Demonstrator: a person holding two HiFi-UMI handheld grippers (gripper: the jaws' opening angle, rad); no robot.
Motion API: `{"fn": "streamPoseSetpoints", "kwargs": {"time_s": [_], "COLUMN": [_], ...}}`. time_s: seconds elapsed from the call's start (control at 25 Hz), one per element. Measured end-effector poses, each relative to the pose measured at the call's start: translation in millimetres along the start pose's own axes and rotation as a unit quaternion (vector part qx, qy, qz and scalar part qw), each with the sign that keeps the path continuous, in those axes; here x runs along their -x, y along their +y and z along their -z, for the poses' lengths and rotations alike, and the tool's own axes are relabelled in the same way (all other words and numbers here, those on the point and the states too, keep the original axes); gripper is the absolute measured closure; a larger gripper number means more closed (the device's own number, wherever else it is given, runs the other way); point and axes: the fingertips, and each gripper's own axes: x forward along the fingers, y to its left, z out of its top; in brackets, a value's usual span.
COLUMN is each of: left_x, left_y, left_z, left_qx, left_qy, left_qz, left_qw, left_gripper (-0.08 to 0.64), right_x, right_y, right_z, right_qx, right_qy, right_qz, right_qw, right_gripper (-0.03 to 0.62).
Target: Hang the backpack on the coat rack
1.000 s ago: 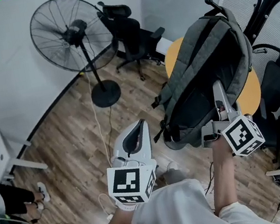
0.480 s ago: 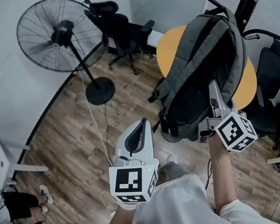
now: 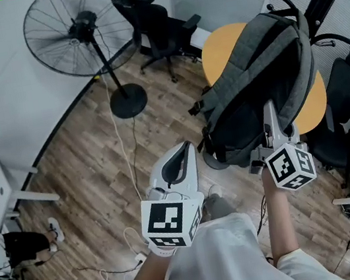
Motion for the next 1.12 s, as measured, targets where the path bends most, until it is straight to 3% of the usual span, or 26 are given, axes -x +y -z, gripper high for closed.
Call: {"fn": "streamPoseSetpoints", "kwargs": {"time_s": [0.36, 0.72, 1.12], "left_x": [4, 10, 11], "left_y": [3, 2, -3], "left_z": [1, 6, 4], "left_qx": [0.004, 0.004, 0.005], "left_qy": [0.002, 0.001, -0.007], "left_qz": [0.0, 0.0, 0.002], "left_qw": [1.0, 1.0, 1.0], "left_gripper": [0.541, 0.541, 0.541], "right_x": [6, 41, 74], "right_y": [-1, 7, 61], "right_z": [5, -28, -63], "right_qx": [0.047, 0.098, 0.159], "right_qy": [0.027, -0.009, -0.055], "right_qz": [0.012, 0.05, -0.008], "right_qw": [0.998, 0.994, 0.986], "right_gripper": [0.381, 0.356, 0.357]}}
